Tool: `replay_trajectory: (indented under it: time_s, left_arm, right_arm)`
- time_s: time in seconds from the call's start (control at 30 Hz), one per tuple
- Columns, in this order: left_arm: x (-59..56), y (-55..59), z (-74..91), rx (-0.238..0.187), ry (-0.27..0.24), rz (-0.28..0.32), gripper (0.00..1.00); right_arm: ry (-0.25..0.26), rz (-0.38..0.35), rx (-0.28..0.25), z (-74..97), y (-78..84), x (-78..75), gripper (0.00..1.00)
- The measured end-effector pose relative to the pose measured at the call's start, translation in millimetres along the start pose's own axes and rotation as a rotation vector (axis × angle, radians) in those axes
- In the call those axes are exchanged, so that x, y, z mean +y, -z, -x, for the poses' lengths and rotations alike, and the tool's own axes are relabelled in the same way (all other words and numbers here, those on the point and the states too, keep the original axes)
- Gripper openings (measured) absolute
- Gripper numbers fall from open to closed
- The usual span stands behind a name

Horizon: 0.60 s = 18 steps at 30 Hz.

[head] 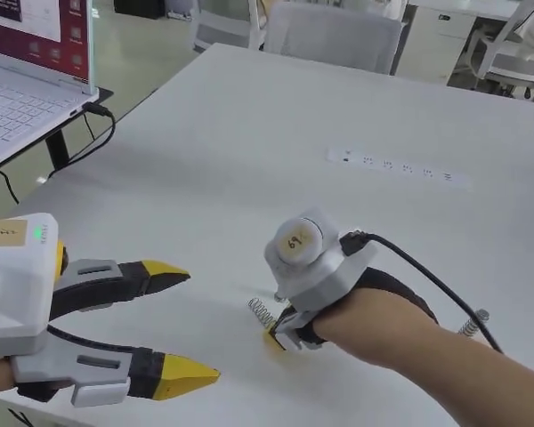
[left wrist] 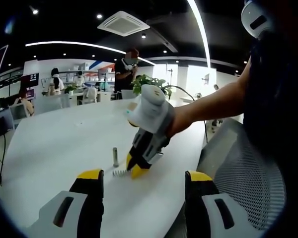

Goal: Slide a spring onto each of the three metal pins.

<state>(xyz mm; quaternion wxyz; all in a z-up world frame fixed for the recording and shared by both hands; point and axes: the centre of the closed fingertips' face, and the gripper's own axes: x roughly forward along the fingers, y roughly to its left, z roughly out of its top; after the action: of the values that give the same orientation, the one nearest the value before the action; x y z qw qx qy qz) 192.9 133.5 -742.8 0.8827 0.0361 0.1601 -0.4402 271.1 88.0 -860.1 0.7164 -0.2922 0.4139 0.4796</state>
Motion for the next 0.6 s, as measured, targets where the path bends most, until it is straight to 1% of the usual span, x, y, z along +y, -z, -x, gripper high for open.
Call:
replay_trajectory:
  time_s: [0.07, 0.13, 0.27, 0.37, 0.53, 0.6]
  left_arm:
    - [-0.3, 0.1, -0.4, 0.001, 0.001, 0.000, 0.62]
    - [-0.6, -0.1, -1.1, 0.002, 0.003, -0.002, 0.62]
    - [-0.5, -0.4, -1.6, 0.002, 0.004, -0.003, 0.61]
    - [-0.1, -0.4, -1.4, 0.003, 0.003, -0.003, 0.61]
    - [0.6, 1.1, -0.6, 0.007, 0.001, -0.002, 0.61]
    - [0.7, 1.9, -0.4, 0.010, 0.000, -0.003, 0.61]
  right_arm:
    - [0.002, -0.012, -0.010, -0.7, -1.7, -0.1, 0.14]
    - [0.002, -0.022, -0.010, -1.1, -1.7, 1.2, 0.14]
    - [0.003, -0.022, -0.009, -2.0, -3.1, 2.1, 0.14]
    - [0.004, -0.005, 0.001, -1.1, -1.6, 3.1, 0.09]
    - [0.002, -0.004, 0.006, -0.1, -0.4, -0.1, 0.08]
    - [-0.006, 0.024, 0.013, 0.7, 1.0, -0.5, 0.08]
